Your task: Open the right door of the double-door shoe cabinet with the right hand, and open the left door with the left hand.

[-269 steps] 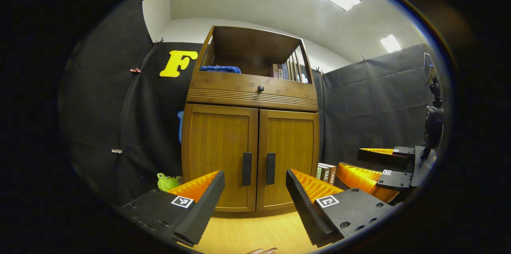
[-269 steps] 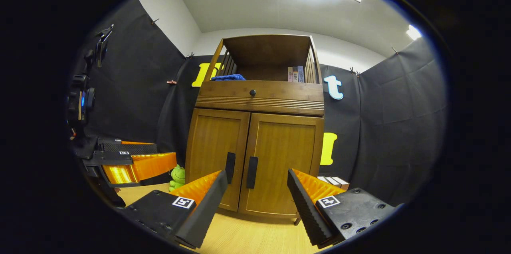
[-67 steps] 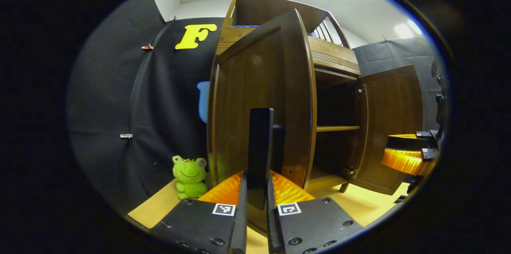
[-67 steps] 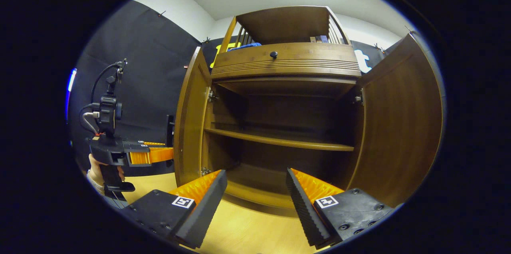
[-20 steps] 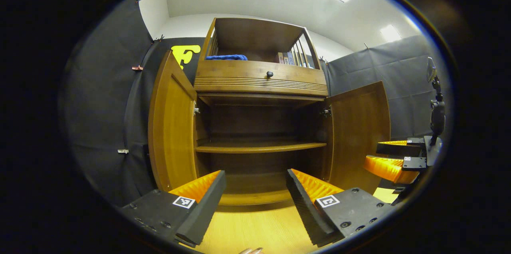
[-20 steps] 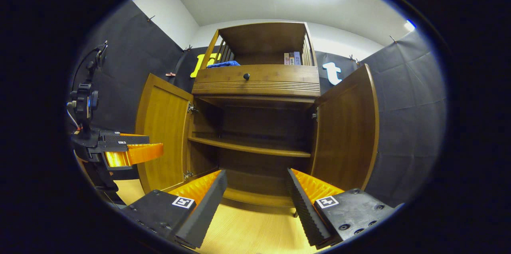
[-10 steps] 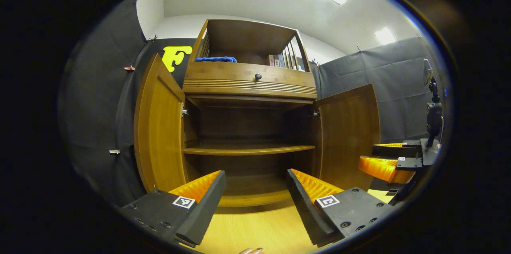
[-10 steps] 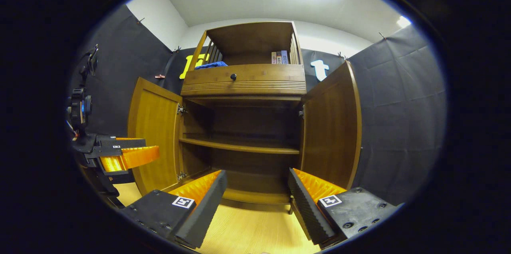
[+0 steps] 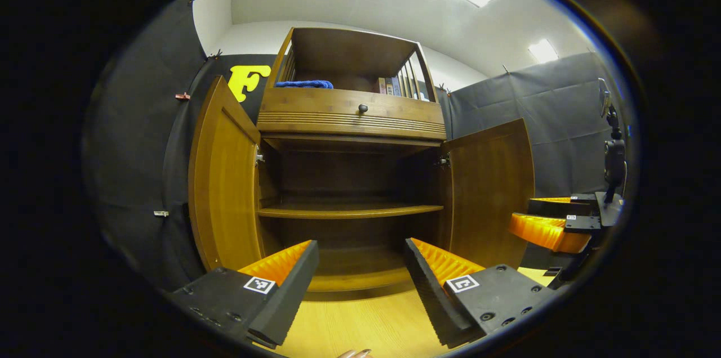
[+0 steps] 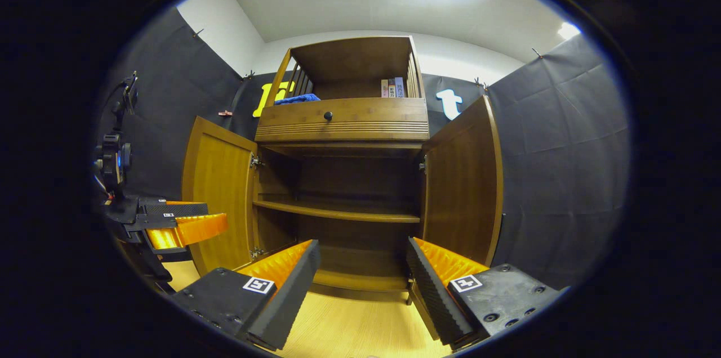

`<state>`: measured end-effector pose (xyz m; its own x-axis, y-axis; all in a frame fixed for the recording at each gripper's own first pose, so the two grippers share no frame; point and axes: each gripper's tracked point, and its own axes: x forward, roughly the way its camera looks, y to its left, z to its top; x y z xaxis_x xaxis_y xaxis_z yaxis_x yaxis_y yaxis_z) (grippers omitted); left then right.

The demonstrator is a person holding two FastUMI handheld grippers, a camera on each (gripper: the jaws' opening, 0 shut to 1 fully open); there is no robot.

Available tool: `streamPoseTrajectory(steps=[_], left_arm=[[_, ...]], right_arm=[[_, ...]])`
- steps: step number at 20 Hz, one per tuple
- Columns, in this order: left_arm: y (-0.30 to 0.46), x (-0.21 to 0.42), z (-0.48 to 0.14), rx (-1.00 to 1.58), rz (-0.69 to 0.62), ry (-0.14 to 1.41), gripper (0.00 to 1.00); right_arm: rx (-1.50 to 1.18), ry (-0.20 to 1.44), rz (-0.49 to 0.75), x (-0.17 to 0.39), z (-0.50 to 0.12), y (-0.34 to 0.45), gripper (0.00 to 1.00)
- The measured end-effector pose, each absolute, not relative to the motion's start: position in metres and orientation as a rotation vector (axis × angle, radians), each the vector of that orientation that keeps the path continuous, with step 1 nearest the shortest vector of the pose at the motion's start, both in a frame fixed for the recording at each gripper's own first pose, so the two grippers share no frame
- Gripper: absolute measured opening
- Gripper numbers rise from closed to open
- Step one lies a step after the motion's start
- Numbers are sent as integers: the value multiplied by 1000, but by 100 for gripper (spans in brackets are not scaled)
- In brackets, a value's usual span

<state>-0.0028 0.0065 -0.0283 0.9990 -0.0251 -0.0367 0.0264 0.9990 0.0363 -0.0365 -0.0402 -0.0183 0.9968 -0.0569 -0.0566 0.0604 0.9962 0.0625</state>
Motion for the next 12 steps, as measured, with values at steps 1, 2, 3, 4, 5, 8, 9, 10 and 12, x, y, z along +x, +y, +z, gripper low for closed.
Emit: streamPoseTrajectory(steps=[1, 2, 3, 4, 5, 8, 9, 10, 12], left_arm=[[7, -3, -27, 38, -25, 36, 94], [8, -2, -29, 39, -24, 38, 94], [7, -1, -28, 40, -24, 38, 94], [7, -2, -28, 41, -26, 39, 94], [6, -3, -28, 39, -29, 39, 94], [6, -2, -28, 36, -33, 34, 94], [5, -3, -27, 36, -32, 33, 94], [7, -3, -27, 35, -32, 33, 94], [7, -4, -27, 32, -31, 32, 94]], right_arm=[[62, 53, -59, -37, -18, -40, 97], [61, 53, -59, -38, -18, -40, 97], [60, 52, -58, -39, -17, -39, 97], [60, 53, -57, -39, -17, -39, 99], [59, 55, -55, -39, -18, -38, 97], [51, 55, -59, -39, -16, -39, 97], [49, 55, -59, -39, -16, -39, 97], [49, 54, -58, -40, -16, -39, 97], [49, 54, -54, -39, -15, -37, 97]])
